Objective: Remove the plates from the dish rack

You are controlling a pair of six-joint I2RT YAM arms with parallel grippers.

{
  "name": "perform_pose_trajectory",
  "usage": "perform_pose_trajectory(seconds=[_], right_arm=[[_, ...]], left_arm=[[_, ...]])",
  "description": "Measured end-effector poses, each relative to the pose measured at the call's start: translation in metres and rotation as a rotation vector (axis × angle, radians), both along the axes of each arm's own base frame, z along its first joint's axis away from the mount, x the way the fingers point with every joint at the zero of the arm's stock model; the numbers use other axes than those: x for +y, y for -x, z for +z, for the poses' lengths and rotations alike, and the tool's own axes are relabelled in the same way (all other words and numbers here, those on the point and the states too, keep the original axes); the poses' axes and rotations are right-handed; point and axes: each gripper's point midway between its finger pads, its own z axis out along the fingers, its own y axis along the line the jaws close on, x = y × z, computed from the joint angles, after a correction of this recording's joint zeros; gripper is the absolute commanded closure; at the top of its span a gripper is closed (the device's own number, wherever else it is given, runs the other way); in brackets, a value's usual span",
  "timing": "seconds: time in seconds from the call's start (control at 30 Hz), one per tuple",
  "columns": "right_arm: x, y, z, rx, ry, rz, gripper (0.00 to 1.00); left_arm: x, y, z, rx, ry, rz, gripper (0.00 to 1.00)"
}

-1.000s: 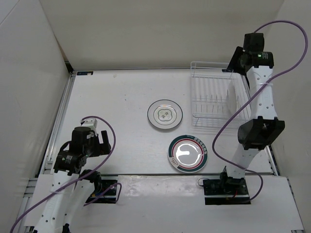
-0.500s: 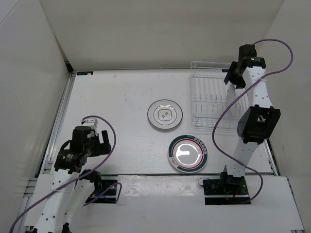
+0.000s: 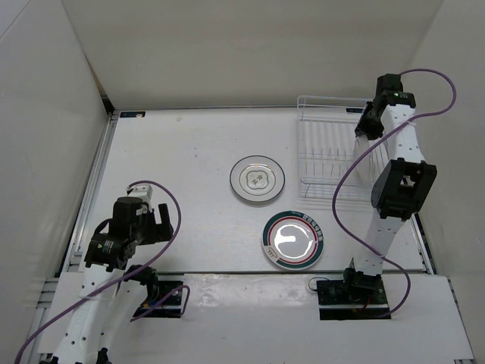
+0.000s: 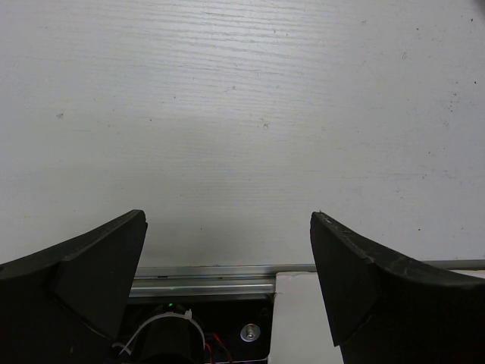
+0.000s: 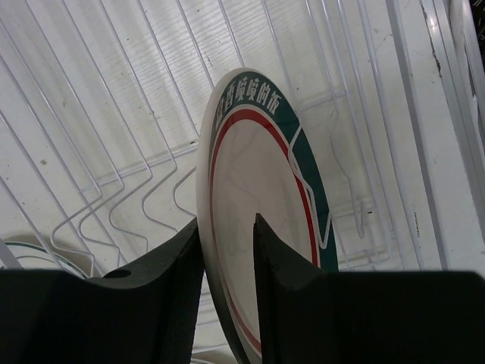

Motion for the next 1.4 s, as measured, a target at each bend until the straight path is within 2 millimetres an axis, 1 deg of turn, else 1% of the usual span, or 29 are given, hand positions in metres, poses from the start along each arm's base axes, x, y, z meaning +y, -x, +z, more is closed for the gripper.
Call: perform_pose_trajectory(seconds=[0.03, 0.13, 0.2, 0.3, 0.5, 0.6, 0.63, 0.7, 0.8, 0.83, 0.97, 1.0, 1.03, 1.07, 1.1, 1.13, 1.2, 1.3, 1.37, 1.4], right_arm=[[0.000, 0.000, 0.000, -0.001, 0.000, -0.001, 0.71], [0.001, -0.002, 0.001, -0.012, -0.009, 0.003, 0.78], [0.003, -0.003, 0.003, -0.017, -0.017, 0.016, 0.78], [0.003, -0.004, 0.003, -0.019, -0.024, 0.024, 0.81], [0.004, -0.004, 0.004, -0.023, -0.038, 0.029, 0.81], [0.003, -0.004, 0.005, -0.024, -0.040, 0.030, 0.82], [0.003, -0.004, 0.005, -0.026, -0.040, 0.031, 0.84], [0.003, -0.005, 0.008, -0.032, -0.041, 0.035, 0.84], [0.003, -0.004, 0.015, -0.049, -0.039, 0.036, 0.89], [0.004, -0.004, 0.019, -0.057, -0.043, 0.038, 0.89], [0.009, 0.003, 0.041, -0.094, -0.056, 0.037, 0.91], [0.010, 0.005, 0.048, -0.108, -0.059, 0.035, 0.93], [0.011, 0.007, 0.056, -0.127, -0.062, 0.033, 0.93], [0.012, 0.009, 0.065, -0.147, -0.063, 0.033, 0.95], [0.013, 0.012, 0.075, -0.168, -0.064, 0.035, 0.99], [0.013, 0.014, 0.084, -0.188, -0.063, 0.034, 1.00], [0.012, 0.022, 0.106, -0.236, -0.043, 0.032, 1.00], [0.017, 0.036, 0.142, -0.324, -0.047, 0.047, 1.00], [0.028, 0.046, 0.167, -0.393, -0.070, 0.081, 1.00], [0.037, 0.051, 0.180, -0.432, -0.081, 0.107, 1.00]], left_arm=[[0.000, 0.000, 0.000, 0.000, 0.000, 0.000, 0.00], [0.000, 0.000, 0.000, 0.001, 0.000, 0.000, 0.00], [0.000, 0.000, 0.000, 0.002, -0.001, 0.000, 0.00], [0.000, 0.000, 0.000, 0.003, -0.001, 0.000, 0.00], [0.000, 0.000, 0.000, 0.003, -0.001, 0.000, 0.00], [0.000, 0.000, 0.000, 0.003, -0.001, 0.000, 0.00], [0.000, 0.000, 0.000, 0.003, -0.001, 0.000, 0.00], [0.000, 0.000, 0.000, 0.003, -0.001, 0.000, 0.00], [0.000, 0.000, 0.000, 0.003, -0.001, 0.000, 0.00], [0.000, 0.000, 0.000, 0.003, -0.001, 0.000, 0.00], [0.000, 0.000, 0.000, 0.003, 0.000, -0.001, 0.00], [0.000, 0.000, 0.000, 0.003, 0.000, -0.001, 0.00], [0.000, 0.000, -0.001, 0.003, -0.001, -0.001, 0.00], [0.000, 0.000, 0.000, 0.003, 0.000, -0.001, 0.00], [0.000, 0.000, 0.000, 0.003, 0.000, -0.001, 0.00], [0.000, 0.000, 0.000, 0.003, 0.000, -0.001, 0.00], [0.000, 0.000, 0.000, 0.003, 0.000, -0.001, 0.00], [0.000, 0.000, 0.000, 0.003, 0.001, -0.002, 0.00], [0.000, 0.000, 0.000, 0.003, 0.001, -0.002, 0.00], [0.000, 0.000, 0.000, 0.004, 0.001, -0.002, 0.00]])
